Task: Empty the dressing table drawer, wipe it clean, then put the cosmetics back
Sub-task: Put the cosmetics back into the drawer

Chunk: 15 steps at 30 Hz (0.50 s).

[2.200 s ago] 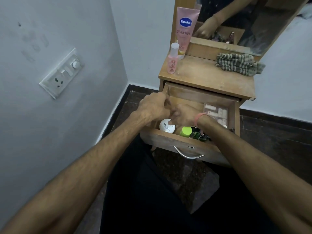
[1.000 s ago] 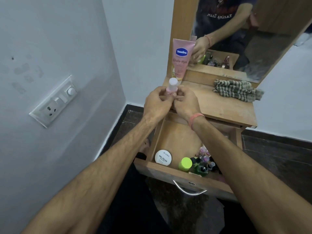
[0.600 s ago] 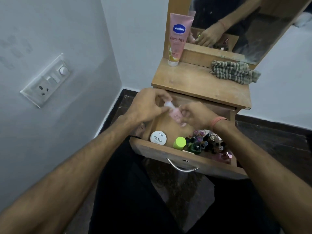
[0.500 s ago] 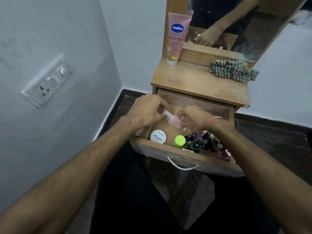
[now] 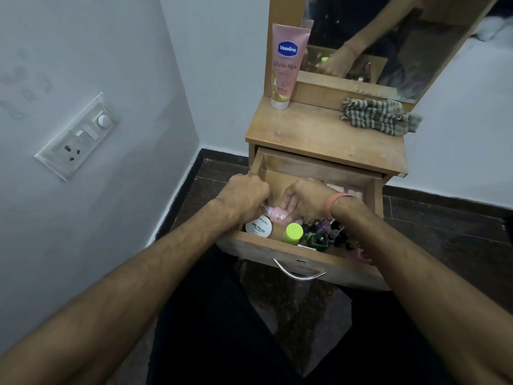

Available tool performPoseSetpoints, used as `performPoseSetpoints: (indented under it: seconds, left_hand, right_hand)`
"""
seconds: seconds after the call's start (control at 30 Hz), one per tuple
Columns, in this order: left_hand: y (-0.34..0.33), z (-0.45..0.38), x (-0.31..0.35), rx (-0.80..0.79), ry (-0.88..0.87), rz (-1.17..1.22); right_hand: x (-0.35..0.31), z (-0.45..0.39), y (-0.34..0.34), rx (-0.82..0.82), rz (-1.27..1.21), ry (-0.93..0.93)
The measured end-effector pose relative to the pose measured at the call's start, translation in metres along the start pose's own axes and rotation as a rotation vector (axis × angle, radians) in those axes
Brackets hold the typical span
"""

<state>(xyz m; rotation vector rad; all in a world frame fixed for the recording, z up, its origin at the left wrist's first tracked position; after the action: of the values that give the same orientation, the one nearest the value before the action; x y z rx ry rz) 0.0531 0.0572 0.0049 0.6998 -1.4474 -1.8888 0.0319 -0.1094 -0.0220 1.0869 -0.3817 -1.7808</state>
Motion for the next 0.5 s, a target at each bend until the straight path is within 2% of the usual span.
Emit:
performPoseSetpoints:
  seconds: [0.13, 0.2, 0.27, 0.33, 0.37, 0.43, 0.5]
  left_hand:
    - [0.003, 0.004, -0.001, -0.001, 0.004, 0.083]
    - [0.008, 0.007, -0.005, 0.025, 0.011, 0.221]
    - [0.011, 0.007, -0.015, 0.093, 0.043, 0.542]
    - [0.021, 0.002, -0.026, 0.223, 0.052, 0.933]
    - [0.029, -0.003, -0.033, 0.312, 0.064, 1.117]
    - [0.046, -0.016, -0.043, 0.452, 0.103, 1.535]
    - [0.059, -0.030, -0.045, 0.487, 0.115, 1.909]
  right_hand:
    - [0.000, 0.005, 0.001, 0.007, 0.017, 0.006]
    - [0.000, 0.008, 0.003, 0.026, 0.059, -0.005]
    - [0.000, 0.014, 0.015, 0.148, 0.092, 0.016]
    - [-0.004, 0.019, 0.034, 0.367, 0.075, 0.074]
    - [-0.008, 0.022, 0.045, 0.483, -0.012, 0.109]
    - [-0.016, 0.025, 0.060, 0.645, -0.362, 0.182]
    - [-0.027, 0.020, 0.069, 0.679, -0.727, 0.231]
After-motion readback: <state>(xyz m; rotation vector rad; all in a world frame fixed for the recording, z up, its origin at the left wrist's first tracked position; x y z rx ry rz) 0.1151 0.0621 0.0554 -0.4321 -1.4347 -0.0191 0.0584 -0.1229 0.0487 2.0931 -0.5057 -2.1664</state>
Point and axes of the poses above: each hand's wrist, its own z-axis away from the middle knuckle, its own y-axis out of the back of the hand, x = y × z, the point moved 4 cm from there along -z, towards the middle knuckle, and after that the axes turned 3 degrees about -x, right-handed, at the moved point
